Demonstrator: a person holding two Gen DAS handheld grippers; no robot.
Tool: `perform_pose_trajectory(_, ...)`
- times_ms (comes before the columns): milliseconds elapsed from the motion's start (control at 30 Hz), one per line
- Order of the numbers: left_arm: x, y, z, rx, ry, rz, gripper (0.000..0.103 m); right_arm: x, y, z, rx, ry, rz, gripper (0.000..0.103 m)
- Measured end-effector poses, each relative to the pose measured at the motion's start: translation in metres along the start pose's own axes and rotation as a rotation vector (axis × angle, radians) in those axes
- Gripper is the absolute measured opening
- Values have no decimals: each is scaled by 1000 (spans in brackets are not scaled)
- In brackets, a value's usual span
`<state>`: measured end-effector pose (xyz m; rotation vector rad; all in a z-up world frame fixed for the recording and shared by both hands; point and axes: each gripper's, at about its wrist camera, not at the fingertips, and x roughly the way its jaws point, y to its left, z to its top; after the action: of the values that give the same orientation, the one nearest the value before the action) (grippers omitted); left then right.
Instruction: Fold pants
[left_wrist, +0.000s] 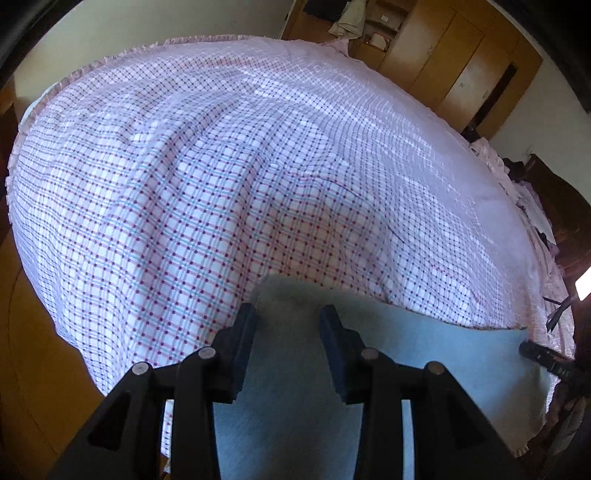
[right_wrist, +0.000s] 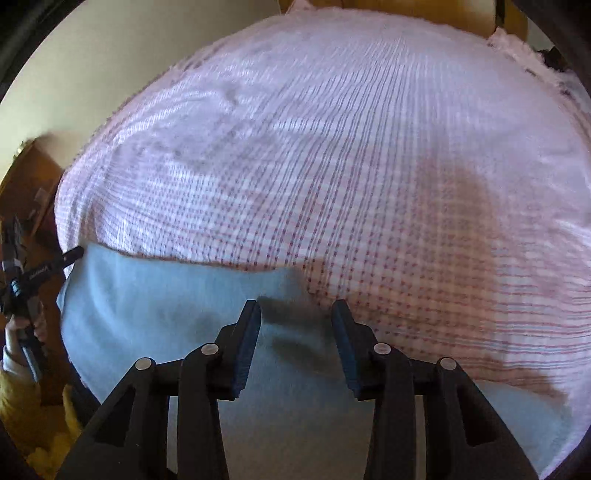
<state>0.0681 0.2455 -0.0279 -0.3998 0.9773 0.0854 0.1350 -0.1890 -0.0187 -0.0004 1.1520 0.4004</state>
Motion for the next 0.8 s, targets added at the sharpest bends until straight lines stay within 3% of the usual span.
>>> perform_pose_trajectory(33,1,-1,0,6,2,-3,33,3,1,-1,-15,2,1,9)
perform_pose_trajectory(67,3,-2,0,13,4,-7,19,5,4,-1,-40,2,-21,1)
perform_pose_trajectory(133,8,-6,1,24,6,30,10,2,3,-2,-37,-21,-24,0)
perform_pose_trajectory(267,28,-17,1,66,8,172,12,8,-7,7,30,-71,-70,0)
perform_pose_trajectory(433,40,-28,3,117,9,221,16,22,-21,6,118,-85,-29,1)
perform_pose_trajectory(633,18,-37,-1,87,7,175,21,-27,-41,-23,240,-154,-12,22)
perform_pose_trajectory(800,-5,-44,-10,97,-11,127,32,-82,-60,-70,330,-212,-34,29)
